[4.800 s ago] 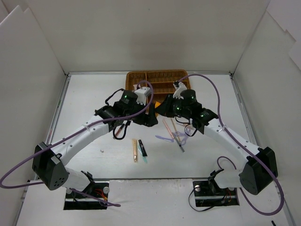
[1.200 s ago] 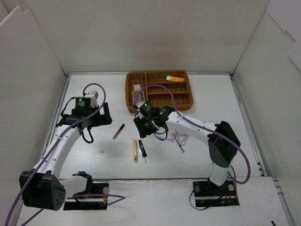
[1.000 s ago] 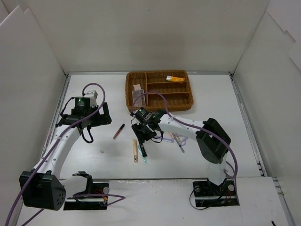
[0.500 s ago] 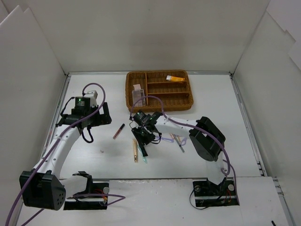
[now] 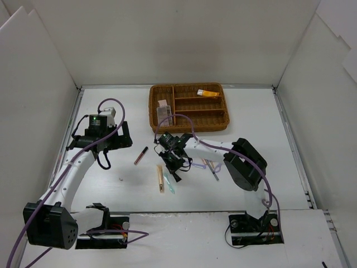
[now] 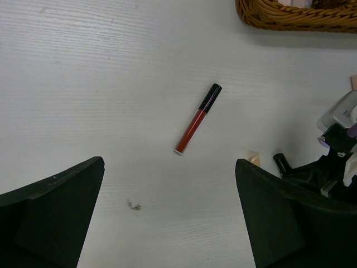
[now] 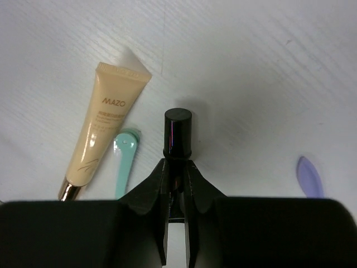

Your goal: Organize the makeup

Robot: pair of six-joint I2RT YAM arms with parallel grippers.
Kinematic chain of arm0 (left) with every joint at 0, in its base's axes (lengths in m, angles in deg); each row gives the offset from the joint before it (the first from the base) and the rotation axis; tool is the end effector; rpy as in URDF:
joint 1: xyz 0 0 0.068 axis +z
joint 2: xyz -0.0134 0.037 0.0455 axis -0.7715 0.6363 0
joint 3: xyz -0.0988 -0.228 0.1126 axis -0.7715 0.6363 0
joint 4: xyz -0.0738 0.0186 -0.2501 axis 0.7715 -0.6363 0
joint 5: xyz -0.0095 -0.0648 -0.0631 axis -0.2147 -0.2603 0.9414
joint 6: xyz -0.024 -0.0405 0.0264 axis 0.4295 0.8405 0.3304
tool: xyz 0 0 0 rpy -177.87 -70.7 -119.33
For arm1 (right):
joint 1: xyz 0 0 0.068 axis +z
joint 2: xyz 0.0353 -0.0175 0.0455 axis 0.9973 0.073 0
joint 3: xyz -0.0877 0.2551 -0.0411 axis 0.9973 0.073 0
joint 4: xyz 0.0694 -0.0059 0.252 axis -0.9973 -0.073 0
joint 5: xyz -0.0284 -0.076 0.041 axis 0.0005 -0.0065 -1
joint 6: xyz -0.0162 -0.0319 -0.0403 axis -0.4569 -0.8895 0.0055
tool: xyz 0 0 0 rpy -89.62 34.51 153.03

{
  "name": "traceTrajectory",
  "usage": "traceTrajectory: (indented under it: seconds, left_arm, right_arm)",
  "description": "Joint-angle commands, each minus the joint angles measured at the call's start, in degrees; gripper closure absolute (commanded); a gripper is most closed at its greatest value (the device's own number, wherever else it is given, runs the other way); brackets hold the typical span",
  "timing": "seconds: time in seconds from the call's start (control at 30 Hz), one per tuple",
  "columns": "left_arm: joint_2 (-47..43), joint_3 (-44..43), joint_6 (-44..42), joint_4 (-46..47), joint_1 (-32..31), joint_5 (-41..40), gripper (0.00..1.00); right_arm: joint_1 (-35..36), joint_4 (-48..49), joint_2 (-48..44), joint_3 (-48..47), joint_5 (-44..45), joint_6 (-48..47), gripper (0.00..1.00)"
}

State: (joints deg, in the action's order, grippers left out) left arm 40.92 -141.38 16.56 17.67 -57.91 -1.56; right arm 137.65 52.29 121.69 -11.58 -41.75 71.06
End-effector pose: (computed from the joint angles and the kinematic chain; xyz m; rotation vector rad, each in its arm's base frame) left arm 0.2432 -0.0381 0.2951 -0.1635 2.3286 -0.4468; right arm 0.2505 0.3292 0.1683 -0.9109 2.5373 0.6394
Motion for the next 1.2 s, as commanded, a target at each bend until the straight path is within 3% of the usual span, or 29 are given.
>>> traceTrajectory:
  seconds: [0.0,0.17,0.33,0.57,0.7,1.0,1.17]
  left_arm:
    - [-0.78,-1.25,0.23,1.80,0.39,-0.15,0.01]
    - [-0.87,-1.16,0.23,1.80,0.39,0.11,0.01]
    - [-1.48,-1.16,0.05,1.71,0.39,0.11,0.01]
    - [-1.92,-0.98,0.05,1.80,0.39,-0.42,0.01]
    - [-1.13,-1.16,0.05,1.97,0.39,-0.77,0.01]
    - [0.89,-0.72,-0.30,2.33,0.92,-0.24,0.01]
    - [1.94,-0.20,0.05,2.50,0.92,0.02,0.01]
  right_arm:
    - [-0.94,-2.99,-3.82,-0.72,6.14,-4.11,0.96]
    - [-2.26,-6.25,-10.50,-8.97,17.12,-17.37,1.00]
    - [-7.44,-6.16,-9.55,-20.02,28.19,-34.25,1.00]
    - [-17.36,-5.64,3.61,-39.73,26.11,-54.88,1.00]
    - [-20.89,-4.50,11.36,-51.22,24.53,-61.24,1.00]
    - [-23.53,8.67,21.82,-56.18,26.54,-72.23,1.00]
    - [-23.89,20.62,23.77,-51.10,27.94,-79.95,1.00]
